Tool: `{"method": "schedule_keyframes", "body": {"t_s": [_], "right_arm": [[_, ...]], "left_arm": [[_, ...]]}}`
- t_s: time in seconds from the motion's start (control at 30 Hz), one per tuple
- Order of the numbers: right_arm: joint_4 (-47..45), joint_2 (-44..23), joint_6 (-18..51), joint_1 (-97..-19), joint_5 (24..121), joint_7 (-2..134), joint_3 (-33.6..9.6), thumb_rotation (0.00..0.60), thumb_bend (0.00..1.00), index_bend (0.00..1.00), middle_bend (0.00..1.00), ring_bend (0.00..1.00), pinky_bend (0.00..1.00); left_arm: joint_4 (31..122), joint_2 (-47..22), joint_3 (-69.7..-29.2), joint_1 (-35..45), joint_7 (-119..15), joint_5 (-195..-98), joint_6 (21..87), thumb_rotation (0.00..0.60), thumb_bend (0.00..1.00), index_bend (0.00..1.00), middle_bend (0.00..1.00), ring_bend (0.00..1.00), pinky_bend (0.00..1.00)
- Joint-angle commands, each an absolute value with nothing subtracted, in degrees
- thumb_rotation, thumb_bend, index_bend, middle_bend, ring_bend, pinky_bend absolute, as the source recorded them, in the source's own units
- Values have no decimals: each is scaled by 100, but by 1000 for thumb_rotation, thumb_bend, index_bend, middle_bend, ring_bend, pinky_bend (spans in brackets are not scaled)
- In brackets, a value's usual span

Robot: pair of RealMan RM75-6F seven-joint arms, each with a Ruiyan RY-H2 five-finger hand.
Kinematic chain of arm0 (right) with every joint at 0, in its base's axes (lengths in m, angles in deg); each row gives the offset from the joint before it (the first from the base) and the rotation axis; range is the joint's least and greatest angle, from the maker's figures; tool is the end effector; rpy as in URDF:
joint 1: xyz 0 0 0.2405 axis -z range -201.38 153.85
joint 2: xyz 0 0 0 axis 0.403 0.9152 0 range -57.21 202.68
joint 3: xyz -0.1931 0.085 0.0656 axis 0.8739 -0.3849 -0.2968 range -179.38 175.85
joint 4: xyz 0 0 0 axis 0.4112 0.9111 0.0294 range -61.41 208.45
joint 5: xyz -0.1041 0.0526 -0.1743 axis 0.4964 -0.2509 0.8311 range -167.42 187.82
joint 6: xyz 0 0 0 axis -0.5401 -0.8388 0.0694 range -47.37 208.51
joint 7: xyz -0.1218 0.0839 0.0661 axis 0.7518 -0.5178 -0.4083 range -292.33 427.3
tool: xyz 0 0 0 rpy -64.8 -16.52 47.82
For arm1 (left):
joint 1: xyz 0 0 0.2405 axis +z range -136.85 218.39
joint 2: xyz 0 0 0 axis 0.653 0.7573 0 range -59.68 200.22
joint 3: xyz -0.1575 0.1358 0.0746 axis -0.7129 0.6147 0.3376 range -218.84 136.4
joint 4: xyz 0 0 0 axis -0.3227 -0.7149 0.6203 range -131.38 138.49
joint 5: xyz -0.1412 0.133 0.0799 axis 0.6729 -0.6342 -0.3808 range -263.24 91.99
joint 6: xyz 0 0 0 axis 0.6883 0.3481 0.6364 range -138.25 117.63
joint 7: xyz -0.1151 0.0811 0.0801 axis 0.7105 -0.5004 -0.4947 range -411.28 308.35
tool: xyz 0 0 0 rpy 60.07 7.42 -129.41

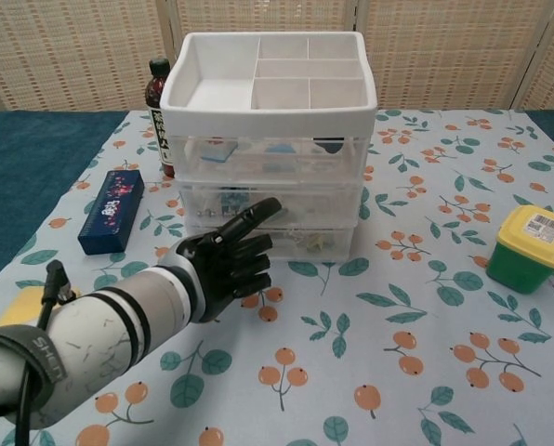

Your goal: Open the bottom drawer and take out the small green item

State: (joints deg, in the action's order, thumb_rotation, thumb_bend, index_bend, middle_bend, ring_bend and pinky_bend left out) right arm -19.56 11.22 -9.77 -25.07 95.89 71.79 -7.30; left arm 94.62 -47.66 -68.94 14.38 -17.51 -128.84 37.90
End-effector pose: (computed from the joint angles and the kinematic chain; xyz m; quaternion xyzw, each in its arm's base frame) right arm -0.2827 -0.1875 0.1771 0.5726 -0.3332 0.3787 0.6463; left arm -0.0388 0.2667 -0.1172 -0.0857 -0.8812 -0.4648 0.0043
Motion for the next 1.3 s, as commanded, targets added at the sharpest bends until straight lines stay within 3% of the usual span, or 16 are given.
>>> {"method": "schedule_keyframes", "body": {"t_s": [0.03, 0.67, 0.93, 1.3], "right_arm": [[-1956, 1121, -979, -2504, 9592, 7179, -728, 600, 311, 62, 141, 39, 36], [-1937, 1097, -966, -2501, 9605, 7176, -718, 600, 311, 62, 143, 39, 36], [-1933, 1089, -976, -2505, 9626, 7165, -720, 600, 311, 62, 144, 39, 36], [-1902, 1066, -985, -2514, 9650, 7132, -727, 600, 311, 62, 148, 39, 36]], "left_arm": [[9490, -4751, -6876, 1463, -1735, -12903, 3786, 600, 339, 371, 1000, 1000, 1000], [9789, -4593, -6538, 1762, -1601, -13205, 3787, 600, 339, 375, 1000, 1000, 1000], [9932, -4502, -6353, 1905, -1628, -13367, 3890, 600, 339, 171, 1000, 1000, 1000], [10359, -4191, -5877, 2187, -1996, -13773, 4319, 600, 338, 173, 1000, 1000, 1000]]}}
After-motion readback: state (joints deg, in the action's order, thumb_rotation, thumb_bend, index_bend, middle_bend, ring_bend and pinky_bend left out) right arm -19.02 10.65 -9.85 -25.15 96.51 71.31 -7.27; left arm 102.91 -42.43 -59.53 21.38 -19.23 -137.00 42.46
